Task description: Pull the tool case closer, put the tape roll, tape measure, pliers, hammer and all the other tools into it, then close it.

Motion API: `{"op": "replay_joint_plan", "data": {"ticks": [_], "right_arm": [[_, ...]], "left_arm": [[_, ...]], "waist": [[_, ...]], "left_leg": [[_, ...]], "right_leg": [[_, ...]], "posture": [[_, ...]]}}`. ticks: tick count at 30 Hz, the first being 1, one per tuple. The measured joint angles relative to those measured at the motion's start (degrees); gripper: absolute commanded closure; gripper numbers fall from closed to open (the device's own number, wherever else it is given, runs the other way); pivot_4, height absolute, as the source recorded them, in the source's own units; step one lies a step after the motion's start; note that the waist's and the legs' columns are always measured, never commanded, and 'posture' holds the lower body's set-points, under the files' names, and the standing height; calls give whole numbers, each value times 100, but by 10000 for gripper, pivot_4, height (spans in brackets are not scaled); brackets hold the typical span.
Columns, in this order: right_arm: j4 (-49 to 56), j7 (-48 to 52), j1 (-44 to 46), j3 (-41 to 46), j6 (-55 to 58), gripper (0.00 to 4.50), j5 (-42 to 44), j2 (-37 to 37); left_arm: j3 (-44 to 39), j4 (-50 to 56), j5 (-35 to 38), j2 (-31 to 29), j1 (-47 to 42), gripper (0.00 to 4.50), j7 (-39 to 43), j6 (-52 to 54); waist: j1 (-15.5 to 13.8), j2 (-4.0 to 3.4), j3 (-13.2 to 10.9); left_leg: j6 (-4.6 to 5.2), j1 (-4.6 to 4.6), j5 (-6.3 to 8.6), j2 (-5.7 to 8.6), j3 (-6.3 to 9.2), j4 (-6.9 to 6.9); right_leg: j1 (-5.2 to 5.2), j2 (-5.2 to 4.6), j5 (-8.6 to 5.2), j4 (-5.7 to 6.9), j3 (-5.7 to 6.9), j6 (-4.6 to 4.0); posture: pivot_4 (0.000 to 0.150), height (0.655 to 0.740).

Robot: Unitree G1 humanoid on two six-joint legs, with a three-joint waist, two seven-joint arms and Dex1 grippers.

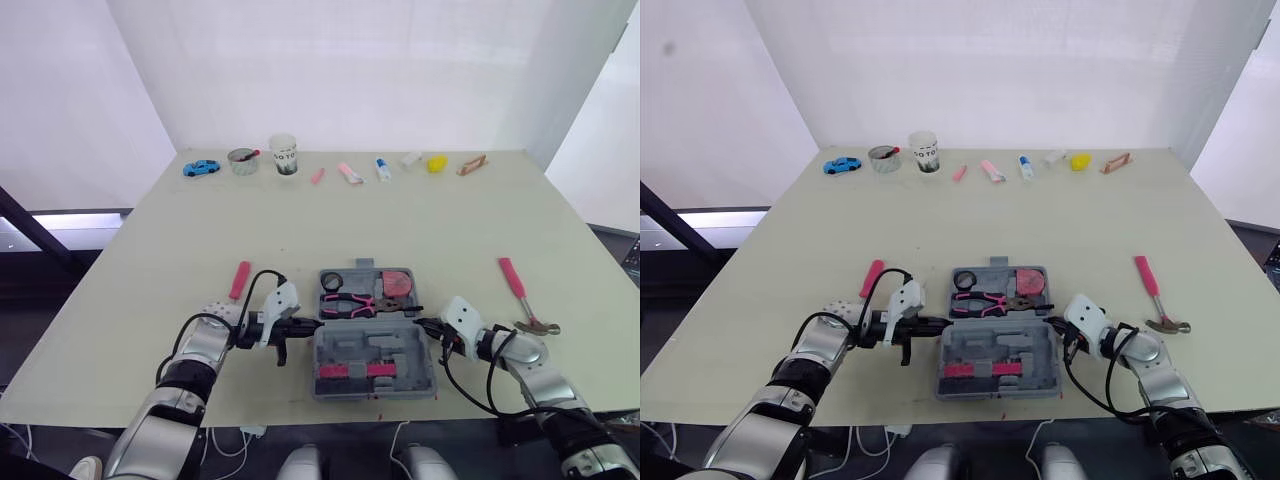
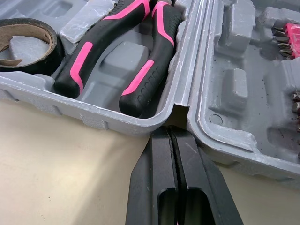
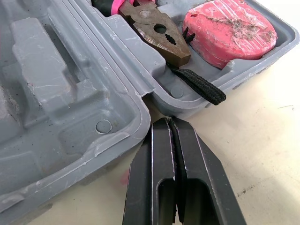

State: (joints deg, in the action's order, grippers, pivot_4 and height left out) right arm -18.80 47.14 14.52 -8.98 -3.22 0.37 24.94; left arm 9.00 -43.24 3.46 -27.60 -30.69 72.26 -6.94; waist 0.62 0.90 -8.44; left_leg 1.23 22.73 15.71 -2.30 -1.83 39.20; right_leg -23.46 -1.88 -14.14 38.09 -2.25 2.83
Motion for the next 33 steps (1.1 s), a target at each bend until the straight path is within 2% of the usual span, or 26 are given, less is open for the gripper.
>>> {"op": "replay_joint_plan", "data": {"ticks": [33], "right_arm": [[28,-2,-15,26,50,44516,5,26]], "left_arm": [[-6,-25,-172,101,-49,45000,-137,-88]], "waist": [[-5,0,0]], "left_leg": [[0,0,0,1,0,0]], "right_leg": [[0,0,0,0,0,0]], "posture": [[1500,7400]]}}
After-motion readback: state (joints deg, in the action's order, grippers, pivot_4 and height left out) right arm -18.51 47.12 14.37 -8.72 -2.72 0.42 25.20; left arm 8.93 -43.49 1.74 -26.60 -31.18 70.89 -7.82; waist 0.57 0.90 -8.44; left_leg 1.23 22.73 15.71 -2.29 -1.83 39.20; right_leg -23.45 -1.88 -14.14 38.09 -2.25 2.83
